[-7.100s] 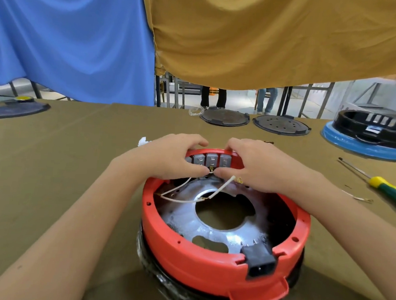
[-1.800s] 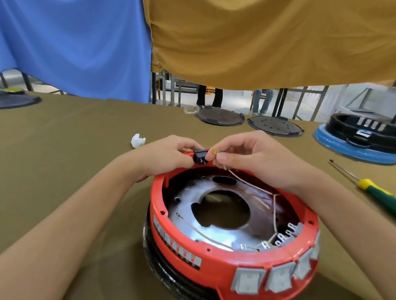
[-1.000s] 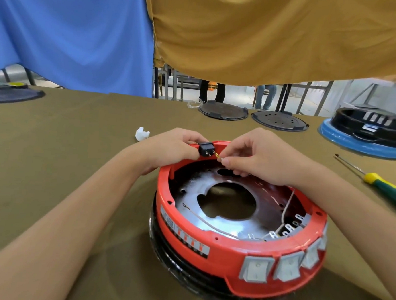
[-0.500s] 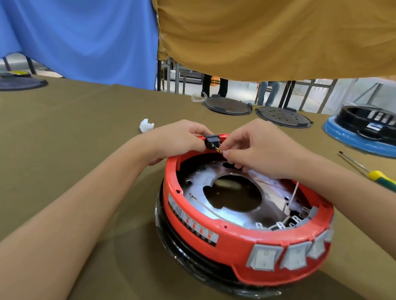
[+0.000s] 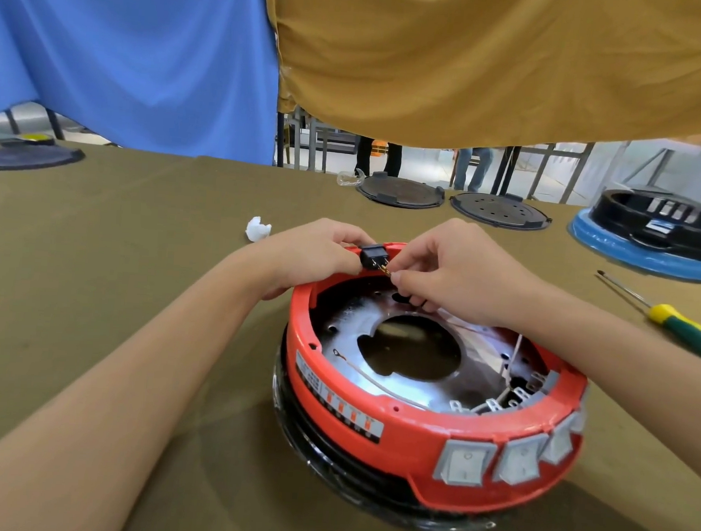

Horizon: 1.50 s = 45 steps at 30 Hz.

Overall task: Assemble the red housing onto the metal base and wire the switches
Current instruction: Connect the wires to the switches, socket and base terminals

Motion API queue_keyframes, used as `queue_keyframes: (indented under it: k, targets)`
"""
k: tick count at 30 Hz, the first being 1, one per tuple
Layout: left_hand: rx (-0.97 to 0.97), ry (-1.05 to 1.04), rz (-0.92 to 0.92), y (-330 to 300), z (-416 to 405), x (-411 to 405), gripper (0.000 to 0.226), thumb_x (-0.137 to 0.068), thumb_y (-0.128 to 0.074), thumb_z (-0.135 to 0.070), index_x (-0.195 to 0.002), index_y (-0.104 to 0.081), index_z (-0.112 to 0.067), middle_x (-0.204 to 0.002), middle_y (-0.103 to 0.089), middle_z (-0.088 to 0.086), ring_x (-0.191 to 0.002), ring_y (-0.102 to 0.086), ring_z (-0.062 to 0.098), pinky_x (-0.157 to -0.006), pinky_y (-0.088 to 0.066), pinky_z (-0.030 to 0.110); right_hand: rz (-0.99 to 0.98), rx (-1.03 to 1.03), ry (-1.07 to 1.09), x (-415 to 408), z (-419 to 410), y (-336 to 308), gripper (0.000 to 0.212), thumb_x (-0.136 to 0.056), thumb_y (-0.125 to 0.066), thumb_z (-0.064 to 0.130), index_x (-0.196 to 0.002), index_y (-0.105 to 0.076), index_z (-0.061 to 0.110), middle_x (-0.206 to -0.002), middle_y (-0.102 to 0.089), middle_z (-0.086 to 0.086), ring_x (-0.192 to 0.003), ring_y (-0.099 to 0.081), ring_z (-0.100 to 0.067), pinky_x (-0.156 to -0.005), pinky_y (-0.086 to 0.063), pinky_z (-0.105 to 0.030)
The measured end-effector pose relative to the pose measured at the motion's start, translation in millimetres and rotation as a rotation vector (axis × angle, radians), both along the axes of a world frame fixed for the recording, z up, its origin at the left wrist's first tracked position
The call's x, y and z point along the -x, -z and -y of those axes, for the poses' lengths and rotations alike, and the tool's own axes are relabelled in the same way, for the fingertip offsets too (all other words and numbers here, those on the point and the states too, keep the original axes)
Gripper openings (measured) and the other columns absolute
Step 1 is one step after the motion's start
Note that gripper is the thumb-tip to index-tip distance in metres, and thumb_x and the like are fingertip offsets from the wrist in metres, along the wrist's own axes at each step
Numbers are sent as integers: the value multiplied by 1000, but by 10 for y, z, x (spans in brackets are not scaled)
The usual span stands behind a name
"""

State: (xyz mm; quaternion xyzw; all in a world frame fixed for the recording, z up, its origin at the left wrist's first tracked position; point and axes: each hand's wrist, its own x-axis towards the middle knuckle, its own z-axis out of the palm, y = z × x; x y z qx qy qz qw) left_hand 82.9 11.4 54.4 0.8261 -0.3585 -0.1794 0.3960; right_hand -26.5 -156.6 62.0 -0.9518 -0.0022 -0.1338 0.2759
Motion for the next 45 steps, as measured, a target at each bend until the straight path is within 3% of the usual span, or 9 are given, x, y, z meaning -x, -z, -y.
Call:
queue_keyframes:
  k: [10, 16, 21, 25, 32, 38, 45]
  targets:
    - [-3, 12, 38, -9, -4, 21, 30, -93, -55, -6, -110, -71, -25, -107, -73, 16, -103, -68, 39, -97, -51, 57, -13, -5, 7, -6, -20, 3, 11, -91, -68, 17, -88, -77, 20, -67, -74, 6, -59, -71, -9, -59, -61, -26]
    - [-5, 19, 109, -23, -5, 44, 32, -92, -56, -7, -110, -74, -27, -103, -75, 7, -100, -70, 30, -95, -53, 52, 5, 9, 20, -21, -46, 3, 12, -91, -68, 19, -83, -76, 21, -65, -73, 4, -58, -70, -12, -58, -61, -28]
    - [-11, 22, 143, -32, -7, 52, 31, -92, -58, -8, -108, -75, -29, -100, -76, 7, -99, -70, 33, -94, -54, 53, 41, 72, 15, -35, -56, 8, 12, -90, -70, 22, -80, -76, 22, -65, -72, 9, -60, -68, -1, -63, -58, -19]
    - [-17, 21, 171, -35, 3, 67, 30, -92, -59, -9, -105, -76, -31, -98, -75, 5, -97, -70, 31, -92, -54, 53, 76, 197, 17, -33, -97, -6, 13, -91, -69, 27, -82, -77, 22, -68, -72, 11, -62, -65, 1, -63, -50, -17]
    - [-9, 24, 172, -41, -9, 86, 27, -92, -59, -11, -101, -77, -30, -99, -75, 5, -99, -68, 29, -96, -52, 51, 84, 655, -34, -3, -222, -57, 27, -101, -51, 36, -101, -69, 17, -90, -72, -4, -85, -66, -26, -84, -51, -40]
    - [4, 17, 131, -46, -25, 87, 29, -92, -58, -8, -102, -77, -28, -99, -75, 8, -100, -68, 33, -94, -52, 54, 113, 543, -21, 68, -193, -44, 17, -94, -58, 33, -89, -67, 20, -79, -71, 2, -77, -65, -23, -73, -54, -38]
    - [5, 23, 152, -34, -21, 83, 28, -94, -58, -9, -100, -77, -29, -96, -76, 3, -98, -69, 29, -95, -53, 50, 119, 668, -57, 6, -221, -48, 15, -94, -50, 26, -83, -53, 16, -72, -59, -2, -68, -58, -30, -64, -49, -40]
